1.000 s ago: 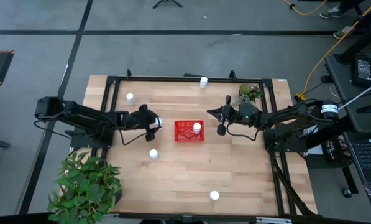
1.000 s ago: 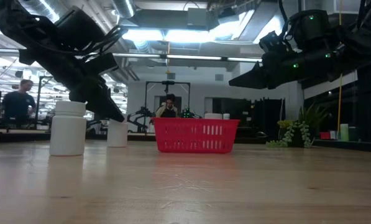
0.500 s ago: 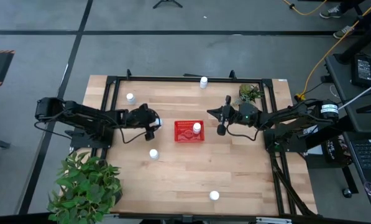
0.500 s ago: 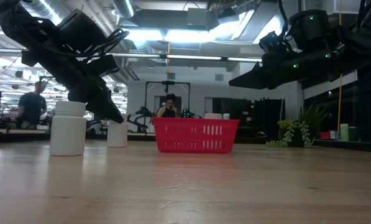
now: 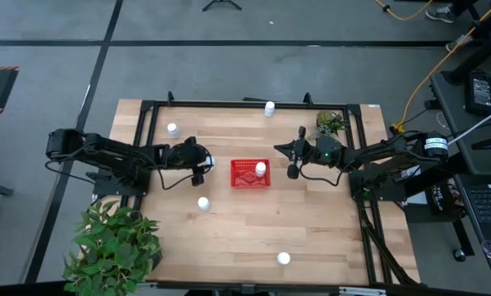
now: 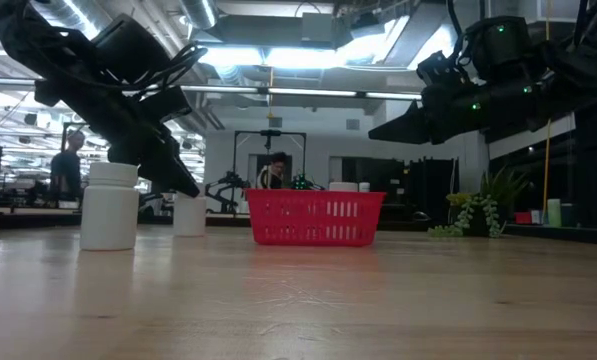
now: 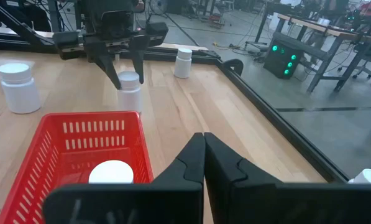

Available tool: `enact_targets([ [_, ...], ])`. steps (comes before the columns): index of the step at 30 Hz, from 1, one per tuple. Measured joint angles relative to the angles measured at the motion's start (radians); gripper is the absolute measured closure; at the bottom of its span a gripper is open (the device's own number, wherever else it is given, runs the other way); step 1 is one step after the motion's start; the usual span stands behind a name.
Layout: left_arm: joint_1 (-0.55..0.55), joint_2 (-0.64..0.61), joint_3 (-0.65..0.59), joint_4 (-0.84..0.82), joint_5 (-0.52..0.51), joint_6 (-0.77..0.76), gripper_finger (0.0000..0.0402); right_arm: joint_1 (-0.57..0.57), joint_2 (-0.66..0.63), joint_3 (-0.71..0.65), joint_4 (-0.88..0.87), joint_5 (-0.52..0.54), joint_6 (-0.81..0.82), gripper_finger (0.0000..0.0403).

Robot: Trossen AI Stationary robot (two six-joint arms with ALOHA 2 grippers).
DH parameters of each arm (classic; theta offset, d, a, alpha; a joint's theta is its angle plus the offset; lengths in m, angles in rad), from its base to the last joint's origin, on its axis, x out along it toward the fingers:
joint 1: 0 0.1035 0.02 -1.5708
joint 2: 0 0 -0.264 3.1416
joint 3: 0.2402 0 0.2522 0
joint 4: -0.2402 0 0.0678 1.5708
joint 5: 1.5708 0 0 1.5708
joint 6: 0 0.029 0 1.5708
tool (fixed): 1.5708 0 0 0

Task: Pick and place pill bottles into a basket
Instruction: Put the white pill bottle into the red basket

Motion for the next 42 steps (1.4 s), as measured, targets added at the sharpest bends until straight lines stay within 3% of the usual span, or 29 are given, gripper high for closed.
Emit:
enact_targets([
  [11, 0.0, -0.116, 0.035, -0.01, 0.168, 0.057, 0.024, 0.0, 0.0, 0.0, 0.0, 0.0, 0.0, 0.0398],
  [24, 0.0, -0.211, 0.125, -0.168, 0.17, 0.094, 0.0243, 0.0, 0.0, 0.0, 0.0, -0.001, 0.049, 0.0398],
  [32, 0.0, -0.154, 0.206, -0.186, 0.176, 0.136, 0.0243, 0.0, 0.0, 0.0, 0.002, 0.0, 0.04, 0.0398],
  [42, 0.048, 0.043, 0.31, -0.079, 0.285, 0.147, 0.0243, 0.0, 0.0, 0.0, 0.001, 0.001, 0.018, 0.0398],
])
